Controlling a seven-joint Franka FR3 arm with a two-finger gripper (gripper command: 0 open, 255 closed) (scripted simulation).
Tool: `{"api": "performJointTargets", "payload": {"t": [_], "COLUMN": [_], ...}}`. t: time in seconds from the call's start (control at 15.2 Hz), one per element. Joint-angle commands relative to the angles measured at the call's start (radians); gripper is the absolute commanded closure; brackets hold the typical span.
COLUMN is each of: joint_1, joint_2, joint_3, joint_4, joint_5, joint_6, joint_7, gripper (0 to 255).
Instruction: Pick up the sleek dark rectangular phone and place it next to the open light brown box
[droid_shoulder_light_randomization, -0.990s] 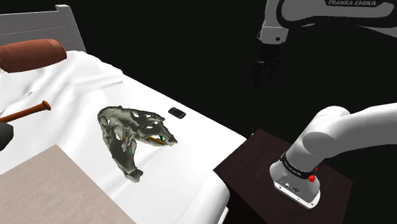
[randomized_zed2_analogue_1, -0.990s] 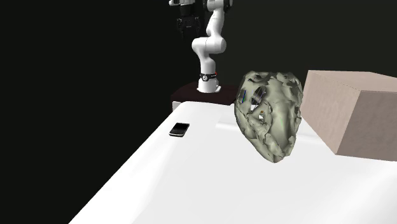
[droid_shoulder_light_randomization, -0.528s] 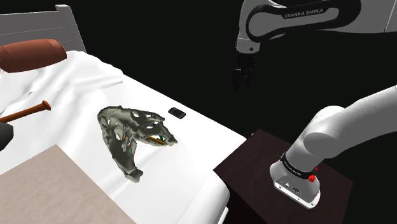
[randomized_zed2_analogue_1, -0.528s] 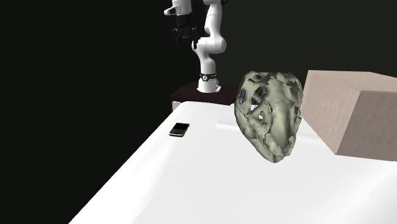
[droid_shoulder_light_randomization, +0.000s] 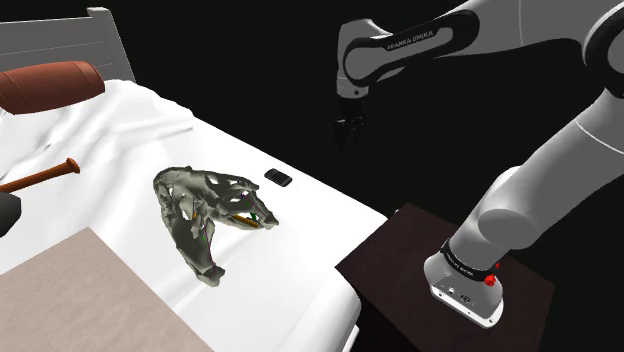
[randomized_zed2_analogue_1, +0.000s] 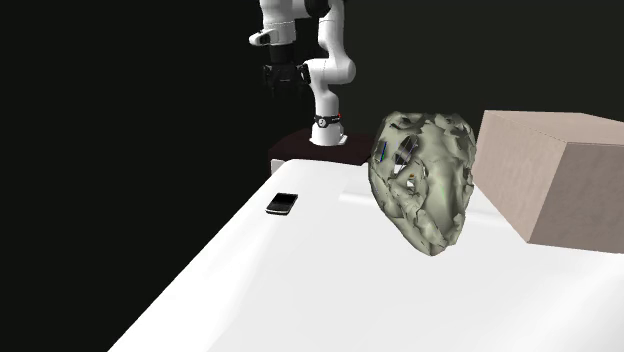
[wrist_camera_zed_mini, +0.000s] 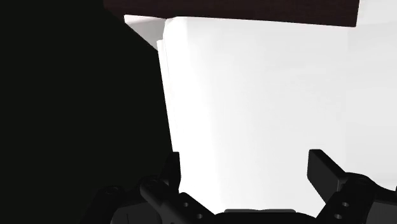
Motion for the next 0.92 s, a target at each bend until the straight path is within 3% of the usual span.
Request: {"api": "performJointTargets", "payload": {"t": [0.0,0.86], "joint_1": [0.005,0.054], "joint_2": [0.074,0.585], "joint_3": [0.006,0.039], "joint_4": [0.035,0.446], "joint_5": [-0.005,-0.063], "joint_6": [0.038,0.129], "joint_7": [-0.007,-0.025], "gripper": [0,0]}}
